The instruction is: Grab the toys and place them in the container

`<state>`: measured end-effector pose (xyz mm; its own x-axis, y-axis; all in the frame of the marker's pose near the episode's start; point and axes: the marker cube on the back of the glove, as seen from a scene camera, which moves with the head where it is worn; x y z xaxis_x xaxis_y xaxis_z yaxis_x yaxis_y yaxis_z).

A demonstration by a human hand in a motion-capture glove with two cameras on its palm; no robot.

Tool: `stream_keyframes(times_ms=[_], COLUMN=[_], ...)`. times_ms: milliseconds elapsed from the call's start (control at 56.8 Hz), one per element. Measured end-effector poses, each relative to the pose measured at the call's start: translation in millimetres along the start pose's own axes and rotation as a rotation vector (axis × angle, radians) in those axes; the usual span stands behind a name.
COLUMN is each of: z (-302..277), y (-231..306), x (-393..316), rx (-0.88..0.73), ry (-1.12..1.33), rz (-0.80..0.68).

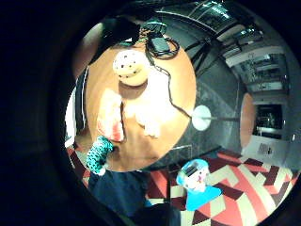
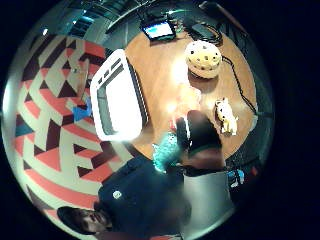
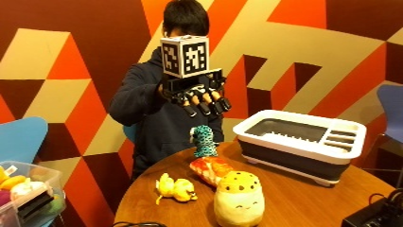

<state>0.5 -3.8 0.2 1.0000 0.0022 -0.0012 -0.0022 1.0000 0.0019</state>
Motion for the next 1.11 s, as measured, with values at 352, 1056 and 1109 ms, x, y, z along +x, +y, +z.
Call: stream_keyframes(times_ms=[352,1056,1109], z=[17,165,159], y=[-50,-177,-175], x=[0,17,18], rx=[-0.06,0.058,0.07], ry=[0.023,0.018,0.002], rz=[-0.046,-0.051,-0.053])
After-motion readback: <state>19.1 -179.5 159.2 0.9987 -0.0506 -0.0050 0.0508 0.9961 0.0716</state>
